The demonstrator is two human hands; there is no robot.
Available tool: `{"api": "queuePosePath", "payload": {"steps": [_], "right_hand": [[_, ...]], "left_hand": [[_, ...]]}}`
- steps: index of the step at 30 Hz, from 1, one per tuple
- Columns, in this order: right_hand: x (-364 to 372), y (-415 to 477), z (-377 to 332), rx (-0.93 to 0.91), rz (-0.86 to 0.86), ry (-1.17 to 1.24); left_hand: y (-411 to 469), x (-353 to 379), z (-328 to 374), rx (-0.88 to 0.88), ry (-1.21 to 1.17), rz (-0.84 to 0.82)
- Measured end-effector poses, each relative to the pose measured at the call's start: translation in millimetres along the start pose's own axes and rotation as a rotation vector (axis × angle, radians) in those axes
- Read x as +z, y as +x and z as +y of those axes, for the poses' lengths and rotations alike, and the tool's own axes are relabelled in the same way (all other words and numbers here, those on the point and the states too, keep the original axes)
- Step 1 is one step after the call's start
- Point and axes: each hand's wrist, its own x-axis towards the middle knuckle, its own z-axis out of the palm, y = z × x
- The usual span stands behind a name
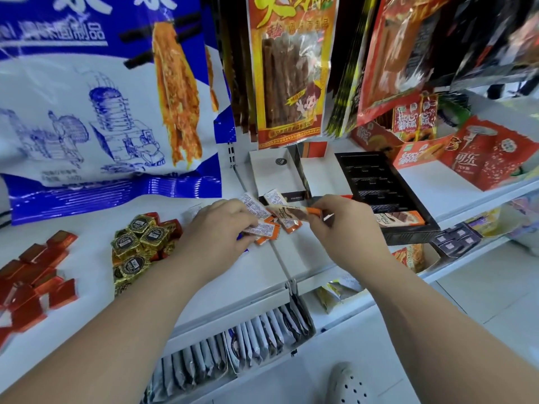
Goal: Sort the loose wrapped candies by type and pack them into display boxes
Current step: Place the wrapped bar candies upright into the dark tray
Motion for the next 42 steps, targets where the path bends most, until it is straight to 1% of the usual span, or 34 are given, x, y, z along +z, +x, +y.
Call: {"api": "queuePosePath", "payload": {"steps": [2,7,10,12,14,16,18,20,24,26,27,28,30,31,32,36,39,42], "right_hand": [[-4.8,-0.5,3.2,0.000,0.000,0.047],[-10.3,-1.4,6.1,0.015,0.022,0.128],[-11.0,1.4,4.7,0.102,0.013,0.233],[-11.2,3.3,1.5,0.180,-0.021,0.349],[-11.6,3.3,-4.1,0.219,-0.100,0.510],[-11.0,2.2,-10.4,0.243,-0.191,0.656],[-9.3,1.2,-14.9,0.261,-0.245,0.754],[-7.7,0.3,-18.0,0.274,-0.275,0.807],[-2.5,-1.8,-21.9,0.299,-0.320,0.860],[0.8,0.1,-22.5,0.336,-0.319,0.903],[2.8,1.0,-21.7,0.356,-0.304,0.895],[5.8,2.3,-18.7,0.355,-0.265,0.814],[12.6,5.1,-10.1,0.288,-0.152,0.457],[15.4,4.8,-8.0,0.253,-0.133,0.291],[18.5,4.3,-7.6,0.227,-0.134,0.173],[31.1,4.8,-15.2,0.156,-0.151,0.020],[39.7,7.1,-17.0,0.141,-0.149,-0.042],[42.8,8.7,-17.1,0.151,-0.144,-0.093]], "left_hand": [[0.6,0.4,1.3,-0.009,-0.019,-0.014],[2.8,0.0,2.2,0.057,-0.023,0.000],[3.9,-5.8,10.1,0.039,-0.083,0.052],[3.9,-13.5,21.9,-0.012,-0.191,0.084],[2.9,-19.6,32.0,-0.091,-0.280,0.092],[1.7,-22.4,36.2,-0.159,-0.299,0.072],[0.1,-25.2,37.5,-0.213,-0.409,0.040],[-1.9,-27.8,38.3,-0.271,-0.528,0.015],[-3.4,-27.0,34.4,-0.357,-0.653,0.034],[-3.0,-25.6,29.8,-0.410,-0.743,0.010],[-2.8,-24.8,27.4,-0.443,-0.769,-0.002],[-3.0,-24.3,25.1,-0.480,-0.776,-0.006],[-4.0,-25.2,20.6,-0.563,-0.725,0.013],[-4.4,-25.6,18.2,-0.603,-0.689,0.032],[-4.9,-25.9,15.6,-0.639,-0.671,0.053],[-6.5,-26.4,7.0,-0.723,-0.750,0.093],[-8.5,-27.7,6.2,-0.719,-0.801,0.099],[-9.6,-25.4,7.4,-0.703,-0.801,0.093]]}}
